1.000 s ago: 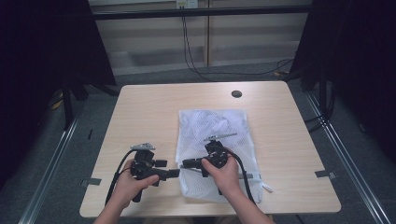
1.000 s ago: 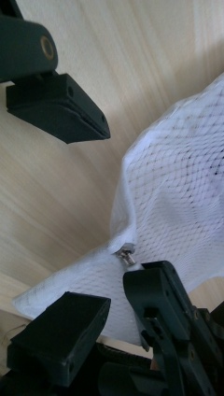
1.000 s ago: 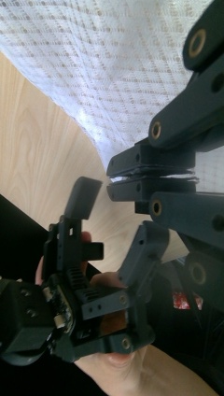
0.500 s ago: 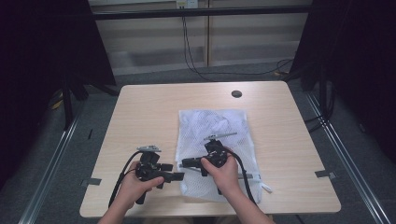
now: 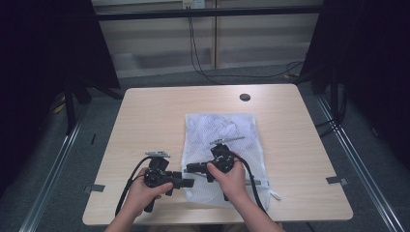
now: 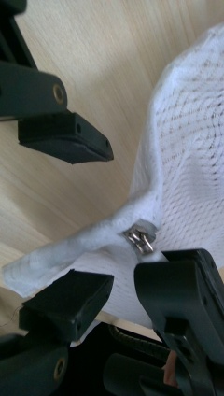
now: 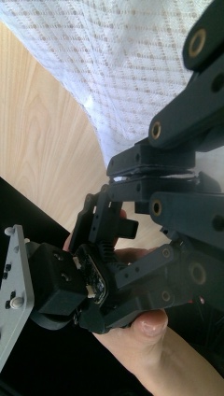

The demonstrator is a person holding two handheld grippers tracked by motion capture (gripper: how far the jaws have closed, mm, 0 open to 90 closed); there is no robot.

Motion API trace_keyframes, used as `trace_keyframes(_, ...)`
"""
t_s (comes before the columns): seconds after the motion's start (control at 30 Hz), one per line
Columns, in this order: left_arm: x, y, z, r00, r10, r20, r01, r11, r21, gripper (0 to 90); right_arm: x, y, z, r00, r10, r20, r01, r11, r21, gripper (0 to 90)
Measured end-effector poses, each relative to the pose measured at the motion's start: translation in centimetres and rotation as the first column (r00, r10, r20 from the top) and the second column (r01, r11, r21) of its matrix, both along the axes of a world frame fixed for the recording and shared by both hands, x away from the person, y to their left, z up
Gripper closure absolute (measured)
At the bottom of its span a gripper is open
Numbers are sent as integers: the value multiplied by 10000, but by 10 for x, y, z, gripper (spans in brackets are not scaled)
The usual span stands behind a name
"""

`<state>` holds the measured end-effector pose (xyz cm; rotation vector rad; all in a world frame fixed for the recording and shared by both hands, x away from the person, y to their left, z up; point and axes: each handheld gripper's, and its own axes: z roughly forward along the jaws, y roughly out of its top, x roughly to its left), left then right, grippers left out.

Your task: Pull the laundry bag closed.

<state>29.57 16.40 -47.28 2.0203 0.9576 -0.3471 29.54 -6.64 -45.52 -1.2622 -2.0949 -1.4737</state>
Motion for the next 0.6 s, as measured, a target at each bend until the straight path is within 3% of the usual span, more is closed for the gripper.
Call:
trace_keyframes(0.47,0,-3,1,9996,-254,104,253,9997,55,536,-1,4,-1,10000,63,-14,-63,9998,214,877)
trace_keyframes(0.53,0,-3,0,9991,-271,317,275,9996,-116,553,-1,4,-1,10000,72,-2,-72,9998,209,877)
trace_keyframes(0.6,0,-4,0,9997,-150,206,157,9994,-321,557,-1,4,-1,10000,70,8,-70,9997,251,877)
